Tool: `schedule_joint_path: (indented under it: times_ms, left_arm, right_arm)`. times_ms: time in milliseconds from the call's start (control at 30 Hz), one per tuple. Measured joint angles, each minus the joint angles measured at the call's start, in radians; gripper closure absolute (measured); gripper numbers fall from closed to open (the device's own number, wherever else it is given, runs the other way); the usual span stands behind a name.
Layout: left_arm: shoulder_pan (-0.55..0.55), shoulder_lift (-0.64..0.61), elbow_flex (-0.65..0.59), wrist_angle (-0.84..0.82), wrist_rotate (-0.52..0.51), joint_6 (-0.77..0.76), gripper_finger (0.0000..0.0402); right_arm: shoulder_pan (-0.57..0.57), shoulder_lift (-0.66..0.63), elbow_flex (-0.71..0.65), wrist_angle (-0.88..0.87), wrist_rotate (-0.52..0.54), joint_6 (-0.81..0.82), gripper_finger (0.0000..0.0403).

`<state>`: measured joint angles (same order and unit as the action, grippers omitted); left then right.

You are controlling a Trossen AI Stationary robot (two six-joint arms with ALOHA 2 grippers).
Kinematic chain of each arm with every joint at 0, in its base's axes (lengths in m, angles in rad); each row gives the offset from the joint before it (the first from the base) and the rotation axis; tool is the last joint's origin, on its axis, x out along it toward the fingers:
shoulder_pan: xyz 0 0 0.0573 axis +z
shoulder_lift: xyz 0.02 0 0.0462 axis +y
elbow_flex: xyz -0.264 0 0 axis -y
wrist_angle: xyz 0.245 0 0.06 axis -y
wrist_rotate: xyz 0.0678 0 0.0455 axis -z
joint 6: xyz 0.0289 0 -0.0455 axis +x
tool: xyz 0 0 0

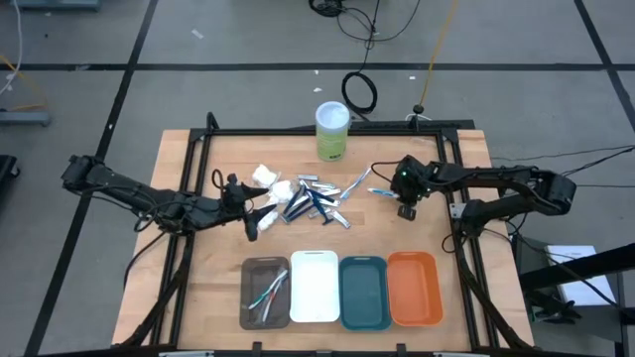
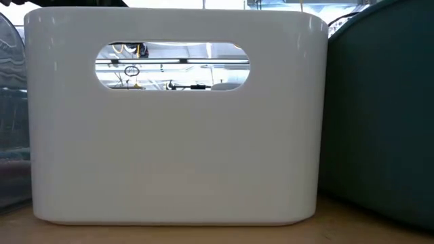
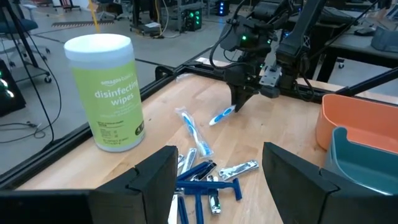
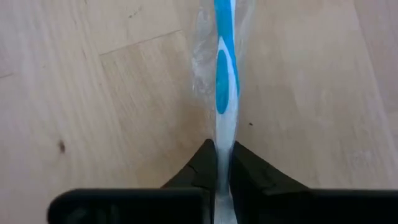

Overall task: Pick & Place Travel size toiletries
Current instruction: Put the blue toothbrush into the black bin

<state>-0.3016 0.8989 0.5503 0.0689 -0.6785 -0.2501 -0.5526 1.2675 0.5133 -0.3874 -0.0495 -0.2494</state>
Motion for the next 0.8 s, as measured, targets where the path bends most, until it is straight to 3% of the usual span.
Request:
schedule_joint_path:
  times_ms: [233,467,667,800]
  left_arm:
    - [0.000,0.000,0.000,0.000,0.000,-0.018,0.0169]
    - [0.000,0.015,0.000,0.006,-0.001,-0.026,0.0169]
    - [0.000,0.073,-0.001,0.043,-0.003,-0.024,0.0169]
    - [0.017,0.163,-0.001,0.195,-0.002,0.036,0.0169]
  right_arm:
    - [0.001,-0.018,0.023,0.014,-0.005,0.034,0.0386]
    - [0.034,-0.127,0.110,0.038,-0.023,0.116,0.0388]
    - [0.111,-0.207,0.106,0.282,-0.144,0.183,0.0393]
    - [0.185,-0.214,0.066,0.529,-0.201,0.217,0.0392]
